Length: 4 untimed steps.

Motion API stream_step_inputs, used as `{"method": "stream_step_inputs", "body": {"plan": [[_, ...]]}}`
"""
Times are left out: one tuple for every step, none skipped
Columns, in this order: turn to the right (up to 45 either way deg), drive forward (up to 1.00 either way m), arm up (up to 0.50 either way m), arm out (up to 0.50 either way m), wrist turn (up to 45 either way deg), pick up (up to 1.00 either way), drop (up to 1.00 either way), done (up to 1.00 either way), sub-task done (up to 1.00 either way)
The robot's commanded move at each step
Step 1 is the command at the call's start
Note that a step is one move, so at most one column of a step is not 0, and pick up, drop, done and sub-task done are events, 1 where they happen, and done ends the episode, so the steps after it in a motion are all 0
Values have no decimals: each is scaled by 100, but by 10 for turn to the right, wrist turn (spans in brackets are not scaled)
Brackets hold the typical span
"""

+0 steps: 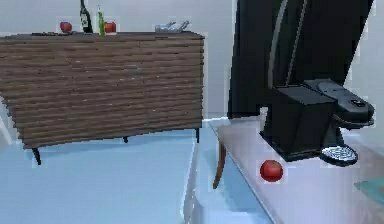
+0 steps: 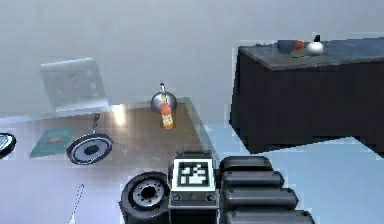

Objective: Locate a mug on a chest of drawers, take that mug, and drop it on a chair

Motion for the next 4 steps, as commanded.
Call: {"method": "stream_step_inputs", "body": {"plan": [[-450,0,0,0,0,0,0,0,0],[-450,0,0,0,0,0,0,0,0],[-210,0,0,0,0,0,0,0,0],[450,0,0,0,0,0,0,0,0]]}}
